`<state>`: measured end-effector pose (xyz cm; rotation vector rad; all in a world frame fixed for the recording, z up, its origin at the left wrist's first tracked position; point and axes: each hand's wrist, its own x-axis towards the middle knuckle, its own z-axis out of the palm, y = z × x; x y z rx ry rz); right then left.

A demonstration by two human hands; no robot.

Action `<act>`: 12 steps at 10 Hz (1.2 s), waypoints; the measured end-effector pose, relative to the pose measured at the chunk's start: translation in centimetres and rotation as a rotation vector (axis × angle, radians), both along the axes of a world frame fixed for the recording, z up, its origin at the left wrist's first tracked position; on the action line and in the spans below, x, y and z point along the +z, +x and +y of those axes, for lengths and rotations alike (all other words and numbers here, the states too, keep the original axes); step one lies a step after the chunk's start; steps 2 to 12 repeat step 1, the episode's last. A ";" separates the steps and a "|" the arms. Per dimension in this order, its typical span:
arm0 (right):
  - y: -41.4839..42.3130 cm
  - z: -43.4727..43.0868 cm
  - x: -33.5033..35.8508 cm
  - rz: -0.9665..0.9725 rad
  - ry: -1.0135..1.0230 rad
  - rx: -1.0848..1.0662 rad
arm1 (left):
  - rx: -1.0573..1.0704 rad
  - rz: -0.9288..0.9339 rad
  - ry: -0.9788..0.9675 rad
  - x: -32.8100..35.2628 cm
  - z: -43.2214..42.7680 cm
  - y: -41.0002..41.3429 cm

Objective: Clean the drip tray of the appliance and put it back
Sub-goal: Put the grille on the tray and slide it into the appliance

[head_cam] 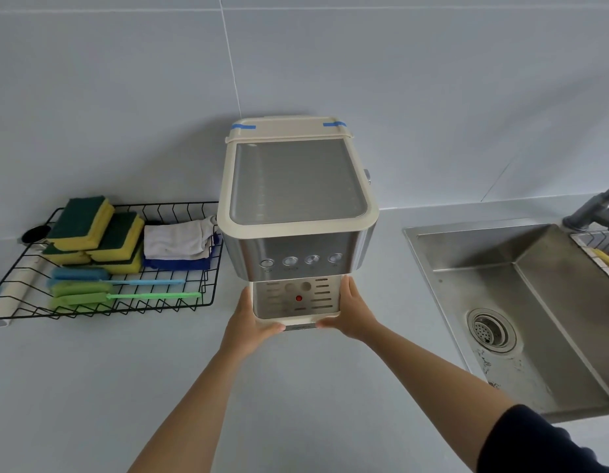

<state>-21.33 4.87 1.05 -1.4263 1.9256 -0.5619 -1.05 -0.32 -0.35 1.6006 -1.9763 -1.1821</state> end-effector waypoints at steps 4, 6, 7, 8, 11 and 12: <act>0.0 0.9 0.7 0.068 -0.001 0.057 | -0.009 -0.025 -0.060 0.6 0.7 -0.2; 0.0 0.9 0.7 0.068 -0.001 0.057 | -0.009 -0.025 -0.060 0.6 0.7 -0.2; 0.0 0.9 0.7 0.068 -0.001 0.057 | -0.009 -0.025 -0.060 0.6 0.7 -0.2; 0.0 0.9 0.7 0.068 -0.001 0.057 | -0.009 -0.025 -0.060 0.6 0.7 -0.2; 0.0 0.9 0.7 0.068 -0.001 0.057 | -0.009 -0.025 -0.060 0.6 0.7 -0.2; 0.0 0.9 0.7 0.068 -0.001 0.057 | -0.009 -0.025 -0.060 0.6 0.7 -0.2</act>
